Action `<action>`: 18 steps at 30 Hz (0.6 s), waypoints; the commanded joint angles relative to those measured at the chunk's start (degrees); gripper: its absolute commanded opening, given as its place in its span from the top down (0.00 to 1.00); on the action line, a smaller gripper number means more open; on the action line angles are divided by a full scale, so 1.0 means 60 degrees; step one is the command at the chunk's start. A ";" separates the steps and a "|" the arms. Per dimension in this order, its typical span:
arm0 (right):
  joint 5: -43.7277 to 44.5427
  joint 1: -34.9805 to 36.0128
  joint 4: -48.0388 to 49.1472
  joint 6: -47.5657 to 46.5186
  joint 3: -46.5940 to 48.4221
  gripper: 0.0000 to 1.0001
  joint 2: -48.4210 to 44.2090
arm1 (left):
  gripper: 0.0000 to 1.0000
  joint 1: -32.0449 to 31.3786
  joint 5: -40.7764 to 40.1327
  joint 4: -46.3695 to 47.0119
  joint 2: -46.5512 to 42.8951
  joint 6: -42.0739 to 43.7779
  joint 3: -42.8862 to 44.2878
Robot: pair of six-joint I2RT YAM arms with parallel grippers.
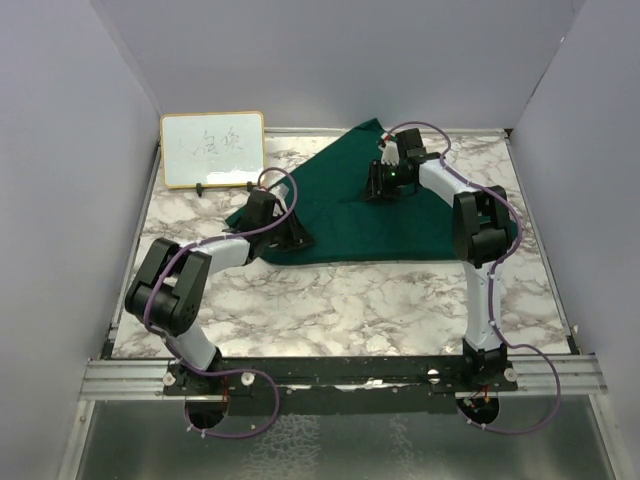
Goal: Prepare the surgical pack
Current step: Pack the surgical kit at the center of the board.
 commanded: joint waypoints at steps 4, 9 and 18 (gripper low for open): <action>-0.0221 0.0036 0.0149 -0.0039 0.0064 0.57 0.0211 | 0.84 0.0026 -0.0689 0.0545 0.0515 0.0132 -0.0627; -0.0191 0.0036 0.0107 -0.0057 0.0063 0.57 0.0383 | 0.84 0.0062 -0.1265 0.0370 0.0991 0.0530 -0.0821; -0.0165 0.0036 0.0102 -0.0073 0.0070 0.57 0.0466 | 0.84 0.0145 -0.2454 -0.0650 0.0347 0.1321 -0.1198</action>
